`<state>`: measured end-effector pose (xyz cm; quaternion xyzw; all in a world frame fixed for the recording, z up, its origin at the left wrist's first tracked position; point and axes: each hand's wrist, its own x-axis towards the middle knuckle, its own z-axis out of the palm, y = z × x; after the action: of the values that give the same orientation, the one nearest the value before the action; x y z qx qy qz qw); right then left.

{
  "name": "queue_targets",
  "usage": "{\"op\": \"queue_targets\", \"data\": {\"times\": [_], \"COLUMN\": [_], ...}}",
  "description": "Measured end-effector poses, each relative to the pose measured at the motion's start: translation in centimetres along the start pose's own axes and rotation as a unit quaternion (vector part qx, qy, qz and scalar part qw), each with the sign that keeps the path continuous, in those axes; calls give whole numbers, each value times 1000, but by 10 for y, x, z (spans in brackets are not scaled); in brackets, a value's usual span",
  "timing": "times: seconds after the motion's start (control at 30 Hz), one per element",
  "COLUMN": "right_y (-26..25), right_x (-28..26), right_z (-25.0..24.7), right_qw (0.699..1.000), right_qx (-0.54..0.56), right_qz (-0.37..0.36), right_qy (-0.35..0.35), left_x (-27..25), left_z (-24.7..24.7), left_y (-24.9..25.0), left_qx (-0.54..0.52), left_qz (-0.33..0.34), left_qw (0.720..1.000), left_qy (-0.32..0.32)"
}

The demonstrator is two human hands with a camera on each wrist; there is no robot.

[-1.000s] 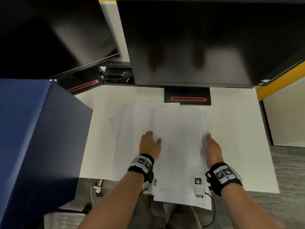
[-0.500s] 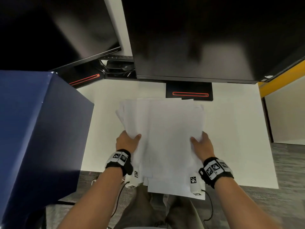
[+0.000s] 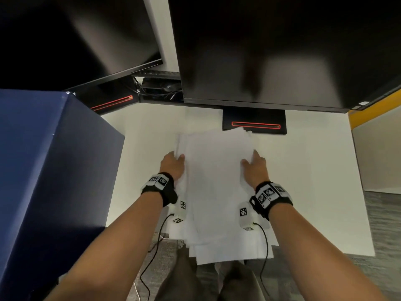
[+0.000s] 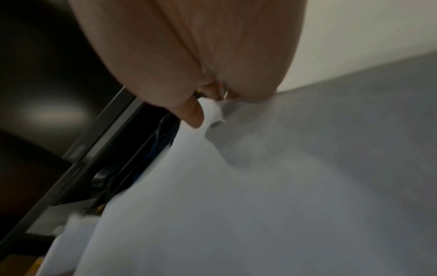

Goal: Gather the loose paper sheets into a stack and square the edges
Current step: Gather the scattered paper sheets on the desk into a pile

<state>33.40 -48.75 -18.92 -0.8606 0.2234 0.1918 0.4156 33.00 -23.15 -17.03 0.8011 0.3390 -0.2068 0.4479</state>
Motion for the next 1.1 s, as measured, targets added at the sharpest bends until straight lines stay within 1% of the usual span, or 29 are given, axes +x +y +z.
{"op": "queue_targets", "data": {"times": [0.03, 0.07, 0.1, 0.13, 0.17, 0.2, 0.23, 0.27, 0.3, 0.37, 0.43, 0.47, 0.53, 0.57, 0.6, 0.63, 0.67, 0.7, 0.73, 0.8, 0.87, 0.9, 0.93, 0.97, 1.0, 1.03, 1.1], "right_y": [-8, -14, -16, -17, -16, -14, -14, -17, -21, -32, -37, -35, -19, -9, 2, 10, 15, 21, 21, 14, 7, 7, 9, 14, 21, 29, 44], "right_x": [6, 10, 15, 18, 20, 21, 21, 20, 20, 19, 19, 19, 22, 20, 14, 8, -2, -8, -18, -35, -45, -47, -49, -51, -56, -62, -80], "right_z": [6, 9, 8, 5, 2, 0, 0, 4, 12, 29, 38, 37, 28, 20, 14, 11, 10, 14, 20, 34, 39, 36, 30, 22, 13, 7, 4], "right_qw": [1000, 999, 999, 999, 997, 994, 991, 992, 995, 999, 998, 997, 999, 1000, 1000, 1000, 1000, 1000, 999, 996, 994, 994, 995, 997, 998, 997, 984], "right_qx": [-3, -5, -10, -18, -26, -26, -16, -6, 0, -10, -11, 0, 10, 6, -1, -3, -6, -18, -33, -58, -41, -24, -11, -12, -28, -60, -163], "right_qz": [-22, -34, -32, -13, 22, 61, 89, 97, 84, 35, -6, -15, -21, -14, -4, 3, 3, 4, 1, 3, 12, 17, 11, -2, -19, -33, -39], "right_qy": [-16, -19, -1, 32, 68, 92, 98, 86, 63, 2, -54, -70, -47, -23, -7, 2, 2, -6, -20, -69, -104, -105, -95, -76, -57, -44, -61], "left_x": [4, 9, 13, 20, 27, 34, 34, 36, 34, 30, 29, 30, 30, 29, 25, 20, 12, 3, -8, -26, -32, -32, -32, -32, -35, -39, -52], "left_z": [1, -2, -7, -13, -19, -22, -23, -20, -16, -4, -3, -6, -20, -27, -32, -34, -34, -27, -21, -7, 4, 5, 2, -2, -7, -11, -13], "left_y": [3, 4, 3, 0, -2, -7, -6, -6, -2, 9, 16, 16, 4, -4, -14, -25, -36, -43, -45, -43, -38, -39, -42, -49, -60, -72, -98], "left_qx": [-9, -22, -53, -98, -134, -153, -148, -131, -112, -102, -134, -184, -291, -296, -254, -187, -116, -63, -37, -66, -153, -202, -229, -228, -203, -150, -6], "left_qz": [0, -2, -13, -30, -51, -60, -56, -41, -22, 10, 4, -9, -41, -55, -68, -70, -62, -42, -22, -9, -6, -10, -15, -17, -15, -6, 20], "left_qw": [1000, 1000, 998, 994, 989, 985, 985, 988, 991, 994, 991, 983, 955, 953, 964, 979, 991, 997, 999, 998, 988, 979, 973, 973, 979, 989, 999], "left_qy": [-12, -7, 1, 23, 47, 62, 67, 70, 68, 43, 4, -20, -43, -39, -32, -25, -12, 0, 10, 16, 14, 11, 9, 5, -1, -9, -27]}}
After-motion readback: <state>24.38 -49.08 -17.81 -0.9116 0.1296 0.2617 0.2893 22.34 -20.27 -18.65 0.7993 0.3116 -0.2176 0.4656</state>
